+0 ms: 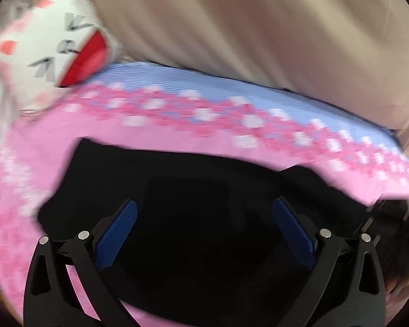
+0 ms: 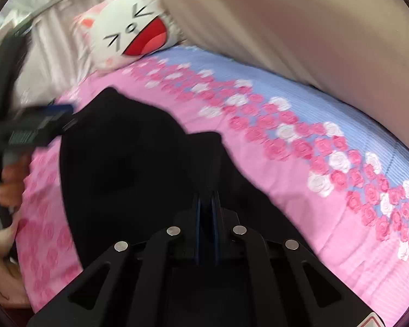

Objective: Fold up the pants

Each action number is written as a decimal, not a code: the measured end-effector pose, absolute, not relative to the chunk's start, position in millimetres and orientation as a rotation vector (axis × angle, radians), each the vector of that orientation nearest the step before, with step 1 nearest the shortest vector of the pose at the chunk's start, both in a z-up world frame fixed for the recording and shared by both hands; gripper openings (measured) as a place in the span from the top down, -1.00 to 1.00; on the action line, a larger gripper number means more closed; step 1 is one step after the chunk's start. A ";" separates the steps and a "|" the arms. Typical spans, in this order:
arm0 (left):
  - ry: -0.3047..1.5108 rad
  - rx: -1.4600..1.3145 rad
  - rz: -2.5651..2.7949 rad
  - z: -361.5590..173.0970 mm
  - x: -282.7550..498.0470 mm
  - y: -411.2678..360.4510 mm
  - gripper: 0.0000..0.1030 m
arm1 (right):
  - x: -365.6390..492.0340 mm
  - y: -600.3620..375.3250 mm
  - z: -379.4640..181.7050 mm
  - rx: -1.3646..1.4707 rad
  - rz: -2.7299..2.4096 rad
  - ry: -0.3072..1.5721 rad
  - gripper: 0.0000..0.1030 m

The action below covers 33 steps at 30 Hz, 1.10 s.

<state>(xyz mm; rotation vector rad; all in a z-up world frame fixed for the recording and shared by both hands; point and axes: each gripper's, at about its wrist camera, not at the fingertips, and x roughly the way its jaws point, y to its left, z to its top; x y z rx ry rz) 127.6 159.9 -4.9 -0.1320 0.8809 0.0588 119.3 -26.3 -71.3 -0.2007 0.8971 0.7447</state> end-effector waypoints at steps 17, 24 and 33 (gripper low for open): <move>0.949 0.027 0.171 -71.8 150.3 138.9 -0.91 | 236.1 -28.5 -116.8 0.411 1.054 1.340 0.21; 0.916 0.033 0.113 -73.0 112.5 151.9 -0.91 | 271.1 -8.3 -139.4 0.686 1.117 1.442 0.27; 0.704 -0.077 0.143 -39.8 72.4 187.9 -0.91 | 282.9 -21.6 -140.3 0.627 1.021 1.426 0.64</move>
